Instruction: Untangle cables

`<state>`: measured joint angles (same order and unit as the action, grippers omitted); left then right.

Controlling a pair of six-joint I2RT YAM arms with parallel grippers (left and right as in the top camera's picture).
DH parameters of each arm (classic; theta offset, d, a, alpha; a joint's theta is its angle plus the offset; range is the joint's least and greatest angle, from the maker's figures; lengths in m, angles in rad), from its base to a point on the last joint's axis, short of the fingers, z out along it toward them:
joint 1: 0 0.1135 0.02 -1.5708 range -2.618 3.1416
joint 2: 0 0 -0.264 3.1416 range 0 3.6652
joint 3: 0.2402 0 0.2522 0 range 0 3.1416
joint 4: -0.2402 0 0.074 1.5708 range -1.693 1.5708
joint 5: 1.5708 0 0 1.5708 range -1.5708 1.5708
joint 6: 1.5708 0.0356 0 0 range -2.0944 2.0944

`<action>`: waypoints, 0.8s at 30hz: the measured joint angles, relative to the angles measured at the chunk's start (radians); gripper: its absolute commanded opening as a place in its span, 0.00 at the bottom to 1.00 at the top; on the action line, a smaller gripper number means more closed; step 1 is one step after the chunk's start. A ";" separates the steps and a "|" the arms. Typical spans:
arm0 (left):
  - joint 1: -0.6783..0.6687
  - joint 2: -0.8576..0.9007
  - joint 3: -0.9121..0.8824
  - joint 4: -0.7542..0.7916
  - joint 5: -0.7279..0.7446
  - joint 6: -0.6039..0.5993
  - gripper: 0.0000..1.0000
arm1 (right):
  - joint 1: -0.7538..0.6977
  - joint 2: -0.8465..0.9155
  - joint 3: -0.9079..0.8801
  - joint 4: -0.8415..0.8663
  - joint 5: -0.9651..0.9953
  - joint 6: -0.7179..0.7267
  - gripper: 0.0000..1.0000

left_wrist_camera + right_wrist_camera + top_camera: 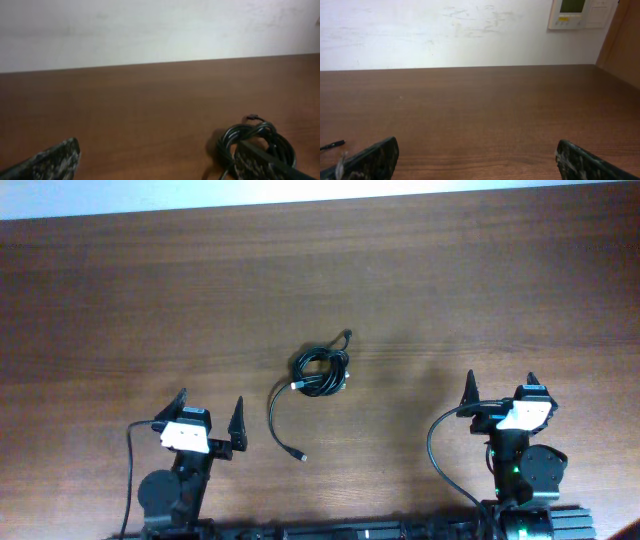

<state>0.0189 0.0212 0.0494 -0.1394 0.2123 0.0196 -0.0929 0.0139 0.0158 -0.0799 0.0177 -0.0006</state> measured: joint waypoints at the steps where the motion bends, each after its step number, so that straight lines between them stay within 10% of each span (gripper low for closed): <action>1: 0.000 0.018 0.031 -0.043 0.000 -0.001 0.99 | 0.000 0.000 0.000 0.000 0.000 0.001 0.99; 15: -0.020 0.774 0.748 -0.436 0.071 -0.001 0.99 | 0.000 -0.003 -0.001 0.003 -0.003 0.001 0.98; 24: -0.369 1.286 0.919 -0.216 0.102 -0.002 0.99 | 0.000 -0.004 -0.002 0.003 -0.003 0.001 0.99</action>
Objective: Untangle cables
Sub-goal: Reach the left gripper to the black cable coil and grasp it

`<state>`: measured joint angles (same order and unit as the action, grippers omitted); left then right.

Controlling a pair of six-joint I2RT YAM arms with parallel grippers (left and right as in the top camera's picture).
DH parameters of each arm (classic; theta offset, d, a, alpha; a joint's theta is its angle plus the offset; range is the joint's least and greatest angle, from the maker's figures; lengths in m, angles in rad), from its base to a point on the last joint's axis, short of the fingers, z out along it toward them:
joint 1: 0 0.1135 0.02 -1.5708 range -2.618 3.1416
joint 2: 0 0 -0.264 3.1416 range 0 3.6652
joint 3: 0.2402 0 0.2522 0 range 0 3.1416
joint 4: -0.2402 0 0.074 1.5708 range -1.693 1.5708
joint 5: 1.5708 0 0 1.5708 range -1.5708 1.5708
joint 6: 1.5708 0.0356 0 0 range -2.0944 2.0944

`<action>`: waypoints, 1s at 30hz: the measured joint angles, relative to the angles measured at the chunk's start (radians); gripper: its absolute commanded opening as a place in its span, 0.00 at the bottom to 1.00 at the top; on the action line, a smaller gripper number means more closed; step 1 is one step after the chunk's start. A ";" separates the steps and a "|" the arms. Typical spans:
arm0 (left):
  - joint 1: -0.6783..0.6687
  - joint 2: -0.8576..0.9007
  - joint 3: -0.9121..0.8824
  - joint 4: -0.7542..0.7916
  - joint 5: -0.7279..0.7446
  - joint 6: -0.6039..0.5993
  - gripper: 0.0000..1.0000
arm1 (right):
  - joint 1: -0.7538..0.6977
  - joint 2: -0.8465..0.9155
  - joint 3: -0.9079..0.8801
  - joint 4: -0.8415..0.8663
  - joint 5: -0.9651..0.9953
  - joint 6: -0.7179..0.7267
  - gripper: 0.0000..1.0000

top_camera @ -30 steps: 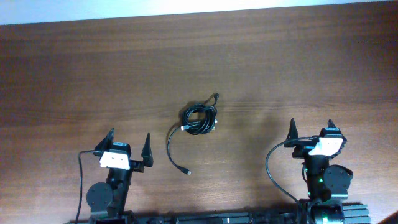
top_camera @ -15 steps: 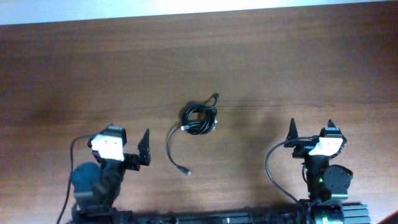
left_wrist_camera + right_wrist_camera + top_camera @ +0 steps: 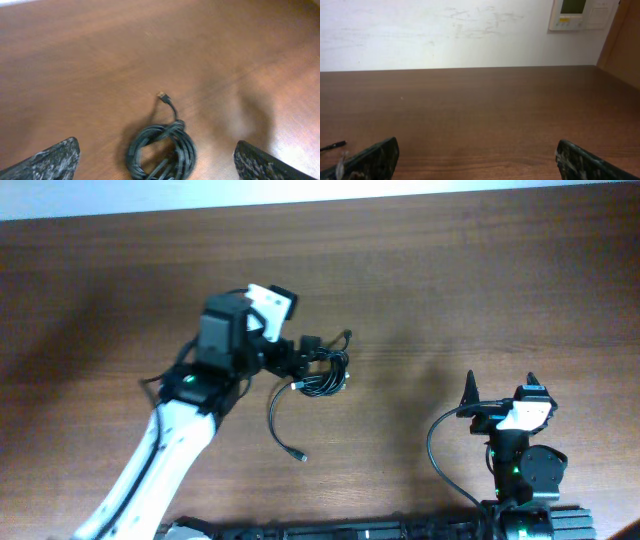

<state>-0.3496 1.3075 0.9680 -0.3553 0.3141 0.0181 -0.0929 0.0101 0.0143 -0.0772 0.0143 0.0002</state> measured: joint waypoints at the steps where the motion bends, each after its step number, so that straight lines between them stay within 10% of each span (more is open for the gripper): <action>1: -0.028 0.061 0.001 0.004 0.024 0.000 0.99 | 0.000 0.000 0.000 0.000 0.000 0.000 0.99; 5: -0.099 0.257 0.000 0.093 0.135 -0.010 0.99 | 0.000 0.000 0.000 0.000 0.000 0.000 0.99; 10: -0.196 0.433 0.005 0.201 0.033 -0.192 0.59 | 0.000 0.000 0.000 0.000 0.000 0.000 0.99; 16: -0.284 0.509 0.005 0.224 -0.137 -0.347 0.49 | 0.000 0.000 0.000 0.000 0.000 0.000 0.99; 21: -0.287 0.509 0.005 0.229 -0.173 -0.389 0.05 | 0.000 0.000 0.000 0.000 0.000 0.000 0.99; 27: -0.225 0.378 0.012 0.144 -0.192 -0.309 0.00 | 0.000 0.000 0.000 0.000 0.000 0.000 0.99; 30: -0.206 0.206 0.023 -0.042 -0.200 0.016 0.04 | 0.000 0.000 0.000 0.000 0.000 -0.001 0.99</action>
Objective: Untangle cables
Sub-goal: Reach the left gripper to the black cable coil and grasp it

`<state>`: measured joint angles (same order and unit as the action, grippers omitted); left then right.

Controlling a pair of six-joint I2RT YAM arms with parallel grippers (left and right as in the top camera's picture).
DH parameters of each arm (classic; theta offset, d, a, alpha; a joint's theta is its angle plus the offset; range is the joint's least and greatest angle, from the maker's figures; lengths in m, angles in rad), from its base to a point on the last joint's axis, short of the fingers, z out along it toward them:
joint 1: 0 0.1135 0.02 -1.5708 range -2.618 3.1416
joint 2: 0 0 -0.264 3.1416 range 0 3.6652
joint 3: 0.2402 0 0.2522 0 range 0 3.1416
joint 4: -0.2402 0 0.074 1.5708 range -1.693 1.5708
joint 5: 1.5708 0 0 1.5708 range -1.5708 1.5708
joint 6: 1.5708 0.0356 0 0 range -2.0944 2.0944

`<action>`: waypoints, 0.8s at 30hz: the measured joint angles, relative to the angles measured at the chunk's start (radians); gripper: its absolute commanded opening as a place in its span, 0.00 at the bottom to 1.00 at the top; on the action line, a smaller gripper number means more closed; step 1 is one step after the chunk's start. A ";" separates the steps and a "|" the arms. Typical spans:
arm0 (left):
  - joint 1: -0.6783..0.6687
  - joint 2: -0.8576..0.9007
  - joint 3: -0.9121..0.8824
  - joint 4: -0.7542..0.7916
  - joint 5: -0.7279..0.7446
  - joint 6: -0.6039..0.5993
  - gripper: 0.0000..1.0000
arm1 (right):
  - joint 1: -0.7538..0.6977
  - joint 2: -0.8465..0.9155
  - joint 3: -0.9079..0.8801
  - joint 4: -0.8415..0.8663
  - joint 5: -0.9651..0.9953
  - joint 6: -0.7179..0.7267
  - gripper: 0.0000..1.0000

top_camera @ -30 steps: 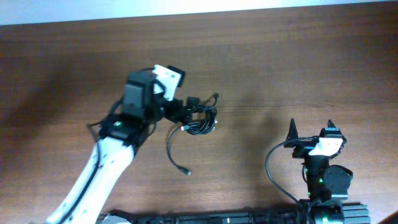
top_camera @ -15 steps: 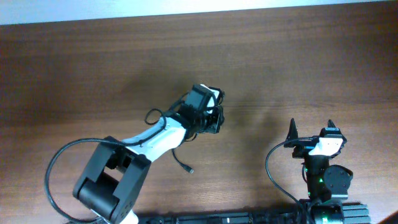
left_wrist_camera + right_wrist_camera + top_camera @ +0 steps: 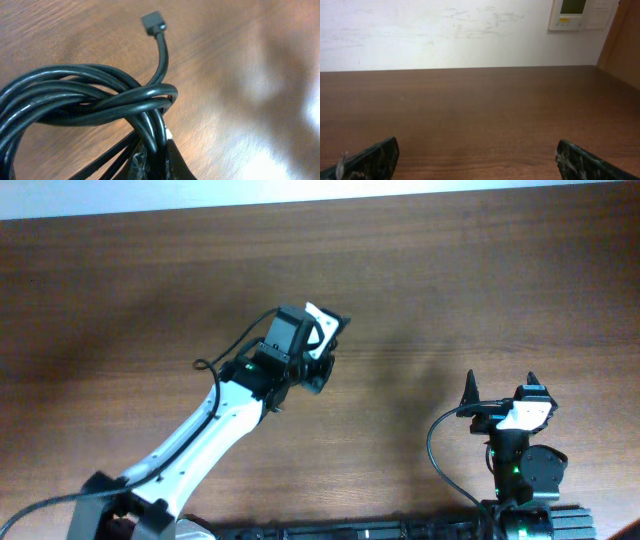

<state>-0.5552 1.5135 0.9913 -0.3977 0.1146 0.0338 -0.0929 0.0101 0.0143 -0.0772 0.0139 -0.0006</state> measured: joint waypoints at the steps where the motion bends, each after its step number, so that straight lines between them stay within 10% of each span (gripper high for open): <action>1: -0.002 -0.012 0.006 -0.060 -0.001 0.108 0.06 | 0.000 0.000 0.000 0.000 0.000 0.000 0.98; 5: -0.005 -0.014 -0.002 -0.259 -0.003 0.490 0.11 | 0.000 0.000 0.000 0.000 0.000 0.000 0.99; 7: -0.005 -0.002 -0.002 -0.258 -0.005 0.527 0.32 | 0.000 0.000 0.000 0.000 0.000 0.000 0.99; 9: -0.005 0.007 -0.002 -0.257 -0.009 0.556 0.81 | 0.000 0.000 0.000 0.000 0.000 0.001 0.99; 13: -0.005 0.007 -0.002 -0.257 -0.011 0.534 0.93 | 0.000 0.000 0.000 0.000 0.000 0.001 0.99; 15: -0.005 0.007 -0.002 -0.247 -0.027 0.448 0.99 | 0.000 0.000 0.000 0.000 0.000 0.001 0.99; 19: 0.016 0.007 -0.002 -0.243 -0.158 -0.149 0.99 | 0.000 0.000 0.000 0.000 0.000 0.001 0.99; 22: 0.056 0.007 -0.001 -0.217 -0.163 -0.414 0.66 | 0.000 0.000 0.000 0.000 0.000 0.001 0.99; 24: 0.055 0.007 0.000 -0.243 -0.155 -0.516 0.67 | 0.000 0.000 0.000 0.000 0.000 0.001 0.99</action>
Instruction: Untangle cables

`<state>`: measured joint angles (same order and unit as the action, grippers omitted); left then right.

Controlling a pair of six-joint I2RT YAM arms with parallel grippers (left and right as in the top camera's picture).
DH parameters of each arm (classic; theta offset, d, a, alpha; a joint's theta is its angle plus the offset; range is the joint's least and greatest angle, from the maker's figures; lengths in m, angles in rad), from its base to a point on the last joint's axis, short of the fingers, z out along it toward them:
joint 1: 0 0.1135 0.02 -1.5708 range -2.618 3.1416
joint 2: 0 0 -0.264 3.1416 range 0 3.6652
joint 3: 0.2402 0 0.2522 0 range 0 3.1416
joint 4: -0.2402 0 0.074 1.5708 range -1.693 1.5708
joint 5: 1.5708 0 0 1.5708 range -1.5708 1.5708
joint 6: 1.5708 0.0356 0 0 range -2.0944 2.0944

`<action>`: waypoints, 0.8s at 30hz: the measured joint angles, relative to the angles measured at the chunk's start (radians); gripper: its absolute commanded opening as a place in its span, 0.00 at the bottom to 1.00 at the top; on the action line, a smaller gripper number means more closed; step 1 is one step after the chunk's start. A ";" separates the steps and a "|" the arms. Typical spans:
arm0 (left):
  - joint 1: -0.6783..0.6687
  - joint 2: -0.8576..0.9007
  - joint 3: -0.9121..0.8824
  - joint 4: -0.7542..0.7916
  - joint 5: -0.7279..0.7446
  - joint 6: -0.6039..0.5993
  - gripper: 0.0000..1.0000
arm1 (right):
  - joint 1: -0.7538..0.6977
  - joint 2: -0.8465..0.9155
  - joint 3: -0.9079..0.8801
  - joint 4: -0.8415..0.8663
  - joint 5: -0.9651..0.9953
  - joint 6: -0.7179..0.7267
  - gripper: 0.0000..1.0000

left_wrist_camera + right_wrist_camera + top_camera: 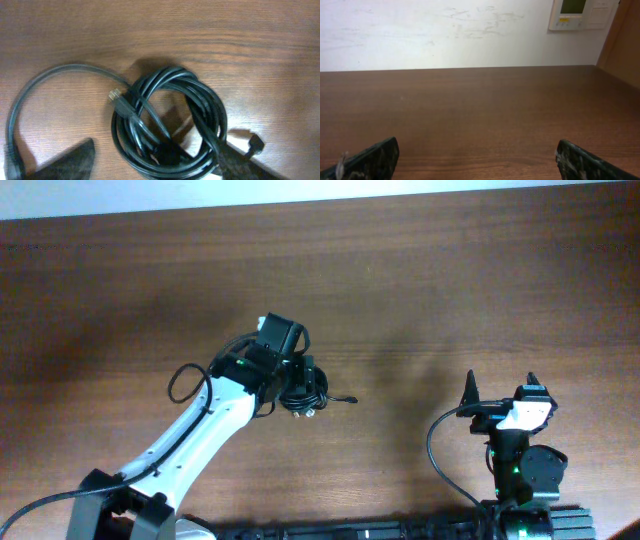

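A black cable [170, 120] lies knotted in a tight coil on the wooden table [450, 290]. One loose strand [50, 75] arcs off to the left. A plug [116, 95] rests on the coil and another plug [255, 145] sticks out at the right. My left gripper [155, 170] is open, with a finger on each side of the coil. In the overhead view the coil [318, 390] sits mid-table under the left gripper [303, 385]. My right gripper [477, 165] is open and empty, parked at the near right [500, 380].
The left arm [200, 430] stretches diagonally from the near left to mid-table, its own black lead [185, 385] looping beside it. A white wall [445, 30] with a wall panel [580, 12] stands beyond the far table edge.
The left gripper has moved nearer and slightly left, and now stands open astride the coil. The coil lies a little nearer than before, its short plug end pointing right. The right arm is unmoved.
Both arms were parked at the near edge, with the coil at mid-table and a long tail trailing toward me. The left arm then hung over the coil, open, then sat close against its knot. Now the tail is no longer stretched out and the coil lies shifted and turned.
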<state>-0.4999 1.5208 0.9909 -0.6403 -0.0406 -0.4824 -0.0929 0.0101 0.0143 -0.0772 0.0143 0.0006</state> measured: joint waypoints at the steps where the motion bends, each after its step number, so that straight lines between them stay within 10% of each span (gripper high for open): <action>1: 0.002 0.000 0.003 -0.070 -0.001 -0.133 0.67 | 0.000 0.000 0.000 0.000 0.000 0.000 0.99; 3: 0.019 0.000 0.002 -0.163 -0.001 -0.402 0.68 | 0.000 0.000 0.000 0.000 0.000 0.000 0.99; 8: 0.027 0.002 0.002 -0.168 -0.051 -0.645 0.66 | 0.000 0.000 0.000 0.000 0.000 -0.001 0.99; 13: 0.027 0.103 0.002 -0.143 -0.038 -0.697 0.60 | 0.000 0.000 0.000 0.000 0.000 0.000 0.99; 18: 0.026 0.243 0.002 -0.099 0.035 -0.713 0.00 | 0.000 0.000 0.000 0.000 0.000 0.000 0.99; 24: 0.036 0.256 0.024 -0.108 0.050 -0.649 0.00 | 0.000 0.000 0.000 0.000 0.000 0.000 0.99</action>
<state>-0.4641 1.7767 1.0153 -0.7479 0.0090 -1.1313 -0.0929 0.0101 0.0143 -0.0772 0.0139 0.0002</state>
